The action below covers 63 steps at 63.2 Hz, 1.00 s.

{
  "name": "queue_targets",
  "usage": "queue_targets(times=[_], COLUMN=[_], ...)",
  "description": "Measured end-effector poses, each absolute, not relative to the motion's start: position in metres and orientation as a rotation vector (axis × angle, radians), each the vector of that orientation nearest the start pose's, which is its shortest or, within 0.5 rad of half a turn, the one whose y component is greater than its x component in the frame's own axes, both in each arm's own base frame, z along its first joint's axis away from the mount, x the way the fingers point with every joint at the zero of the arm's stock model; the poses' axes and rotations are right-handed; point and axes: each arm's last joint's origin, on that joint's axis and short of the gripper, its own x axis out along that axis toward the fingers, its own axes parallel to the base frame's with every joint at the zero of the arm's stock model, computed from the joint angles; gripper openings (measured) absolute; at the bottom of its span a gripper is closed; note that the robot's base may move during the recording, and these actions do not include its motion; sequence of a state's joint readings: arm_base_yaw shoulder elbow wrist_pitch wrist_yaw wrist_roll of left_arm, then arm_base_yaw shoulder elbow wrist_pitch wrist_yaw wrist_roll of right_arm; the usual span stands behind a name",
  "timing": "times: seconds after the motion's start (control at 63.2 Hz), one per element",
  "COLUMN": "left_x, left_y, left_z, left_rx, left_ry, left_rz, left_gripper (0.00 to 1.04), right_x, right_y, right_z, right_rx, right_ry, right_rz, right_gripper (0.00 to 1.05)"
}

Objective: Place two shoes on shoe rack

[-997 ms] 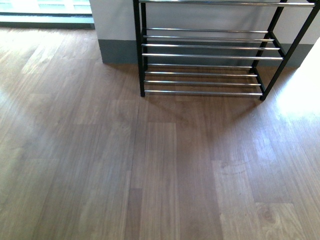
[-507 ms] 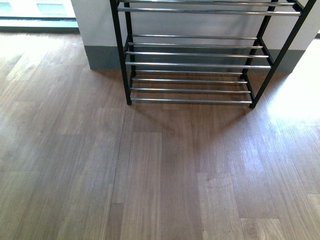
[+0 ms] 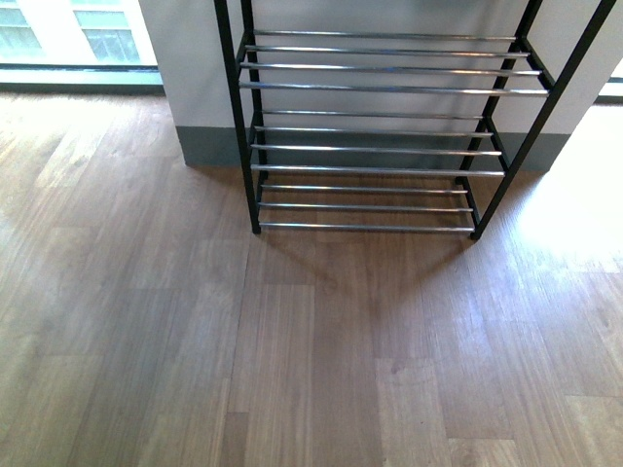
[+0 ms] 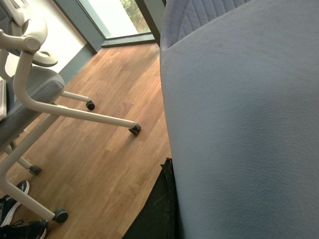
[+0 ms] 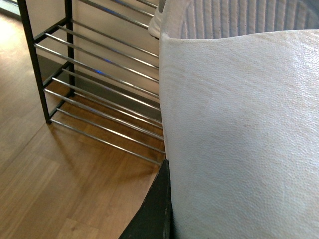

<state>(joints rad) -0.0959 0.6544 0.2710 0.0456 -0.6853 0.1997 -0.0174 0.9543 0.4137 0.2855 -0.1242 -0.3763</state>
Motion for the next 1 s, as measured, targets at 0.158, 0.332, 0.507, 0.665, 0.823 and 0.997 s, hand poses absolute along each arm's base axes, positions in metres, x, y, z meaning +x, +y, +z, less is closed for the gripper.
queue_targets(times=[0.158,0.332,0.507,0.665,0.823,0.997], left_x=[0.1463,0.1464,0.1463,0.1463,0.1463,0.1466], left_y=[0.0043,0.0043,0.0044,0.0044,0.0044,0.0044], left_z=[0.1983,0.1984,0.1984,0.1984,0.1984,0.1980], left_rx=[0.324,0.324,0.324,0.324,0.324,0.325], left_ry=[0.375,0.375,0.375,0.375,0.375,0.378], left_rz=[0.552,0.552,0.552,0.553,0.554,0.552], left_gripper=[0.02,0.02,0.02,0.02,0.02,0.02], right_x=[0.2017,0.2018,0.2017,0.2017,0.2017,0.2013], right_y=[0.0001,0.0001,0.0001,0.0001,0.0001,0.0048], right_z=[0.2201,0.2205,0.2207,0.2207,0.2207,0.2229], right_rx=[-0.356,-0.356,-0.356,-0.356,-0.356,-0.204], right_ry=[0.231,0.229,0.228,0.228,0.228,0.129], right_rz=[0.153,0.153,0.153,0.153,0.153,0.265], right_gripper=[0.01,0.01,0.01,0.01,0.01,0.01])
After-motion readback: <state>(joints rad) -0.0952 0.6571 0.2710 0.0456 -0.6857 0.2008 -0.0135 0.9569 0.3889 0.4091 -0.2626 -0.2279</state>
